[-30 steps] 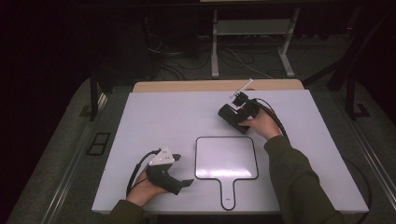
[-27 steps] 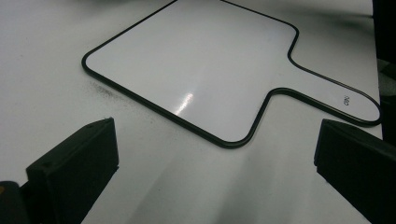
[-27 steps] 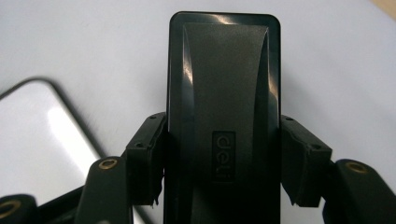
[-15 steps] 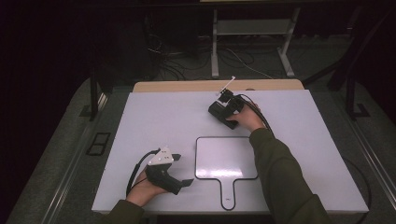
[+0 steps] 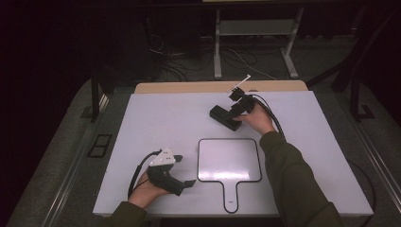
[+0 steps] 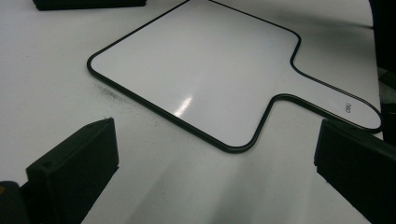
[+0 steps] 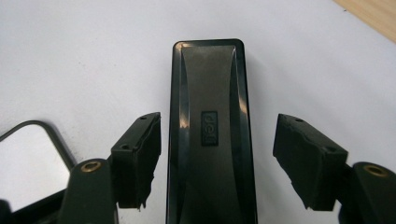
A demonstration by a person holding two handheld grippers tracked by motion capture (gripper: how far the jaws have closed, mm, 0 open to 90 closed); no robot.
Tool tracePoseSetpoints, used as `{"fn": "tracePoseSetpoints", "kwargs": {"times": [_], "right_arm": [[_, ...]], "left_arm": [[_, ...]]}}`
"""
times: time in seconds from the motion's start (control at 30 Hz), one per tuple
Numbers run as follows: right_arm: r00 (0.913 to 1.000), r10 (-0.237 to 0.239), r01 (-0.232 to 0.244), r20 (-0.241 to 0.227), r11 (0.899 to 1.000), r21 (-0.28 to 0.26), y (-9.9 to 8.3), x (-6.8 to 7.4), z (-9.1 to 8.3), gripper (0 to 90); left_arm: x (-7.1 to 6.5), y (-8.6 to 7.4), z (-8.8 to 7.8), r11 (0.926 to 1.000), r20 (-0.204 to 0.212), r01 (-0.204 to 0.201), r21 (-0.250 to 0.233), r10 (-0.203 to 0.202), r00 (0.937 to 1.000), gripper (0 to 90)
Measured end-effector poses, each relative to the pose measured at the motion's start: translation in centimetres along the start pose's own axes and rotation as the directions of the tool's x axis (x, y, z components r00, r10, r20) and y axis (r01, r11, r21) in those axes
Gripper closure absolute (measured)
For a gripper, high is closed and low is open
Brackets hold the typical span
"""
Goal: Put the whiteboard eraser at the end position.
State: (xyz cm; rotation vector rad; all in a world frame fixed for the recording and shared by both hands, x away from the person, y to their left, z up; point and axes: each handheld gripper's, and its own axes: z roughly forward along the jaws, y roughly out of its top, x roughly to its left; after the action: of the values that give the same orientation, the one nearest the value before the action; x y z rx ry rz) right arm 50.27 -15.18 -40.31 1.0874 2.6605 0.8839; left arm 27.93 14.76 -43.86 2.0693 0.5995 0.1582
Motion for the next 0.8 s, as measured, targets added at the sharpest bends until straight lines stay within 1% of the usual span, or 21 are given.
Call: {"fn": "tracePoseSetpoints", "kwargs": {"times": [0.17,0.3,0.37,0.4,0.43,0.47,0.57,0.6,0.63,0.67,0.77,0.8], "right_arm": [[0.9999,-0.004,0.004,-0.012,0.999,-0.033,-0.6,0.1,-0.7,25.2],[0.9999,-0.013,0.013,-0.005,0.998,-0.062,-1.0,0.5,-1.3,22.2],[0.9999,-0.013,0.012,-0.004,0.997,-0.077,-1.3,0.8,-1.7,21.3],[0.9999,-0.016,0.016,-0.006,0.996,-0.084,-1.5,0.9,-2.0,21.1],[0.9999,-0.009,0.008,-0.014,0.996,-0.09,-1.7,1.0,-2.3,20.7],[0.9998,-0.012,0.01,-0.017,0.995,-0.099,-1.8,1.1,-2.5,20.1],[0.9999,-0.011,0.01,-0.007,0.992,-0.128,-2.4,1.4,-3.3,18.4],[0.9998,-0.014,0.012,-0.011,0.99,-0.141,-2.7,1.5,-3.6,18.4],[0.9995,-0.02,0.016,-0.023,0.988,-0.155,-2.9,1.5,-3.8,18.2],[0.9993,-0.012,0.006,-0.036,0.986,-0.165,-3.1,1.7,-3.9,17.1],[0.9991,-0.016,0.008,-0.04,0.982,-0.19,-3.9,2.1,-4.3,16.7],[0.9988,-0.008,-0.002,-0.049,0.981,-0.192,-4.2,2.4,-4.5,16.7]], "left_arm": [[-0.1,-0.1,0.0,0.9999,-0.008,-0.006,0.012,0.006,0.9999,0.0],[0.0,-0.1,-0.1,1.0,-0.014,-0.002,0.001,0.002,0.9999,0.0],[0.0,0.0,0.0,1.0,-0.014,-0.007,0.002,0.007,0.9999,0.0],[0.0,-0.1,0.0,1.0,-0.015,-0.008,0.003,0.008,0.9999,0.0],[0.0,-0.1,0.0,1.0,-0.014,-0.008,0.005,0.008,0.9999,0.0],[0.0,-0.1,0.0,1.0,-0.014,-0.007,0.005,0.007,0.9999,0.0],[0.0,-0.1,-0.1,1.0,-0.015,-0.003,-0.001,0.003,0.9999,0.0],[0.0,-0.1,-0.1,1.0,-0.015,0.002,-0.002,-0.002,0.9999,0.0],[0.0,-0.1,-0.1,1.0,-0.015,-0.003,0.002,0.003,0.9999,0.0],[0.0,-0.1,-0.1,1.0,-0.016,-0.003,0.004,0.003,0.9999,0.0],[0.1,-0.1,-0.2,1.0,-0.02,0.002,-0.003,-0.003,0.9998,0.0],[0.1,-0.1,-0.2,1.0,-0.02,0.003,-0.005,-0.003,0.9998,0.0]]}}
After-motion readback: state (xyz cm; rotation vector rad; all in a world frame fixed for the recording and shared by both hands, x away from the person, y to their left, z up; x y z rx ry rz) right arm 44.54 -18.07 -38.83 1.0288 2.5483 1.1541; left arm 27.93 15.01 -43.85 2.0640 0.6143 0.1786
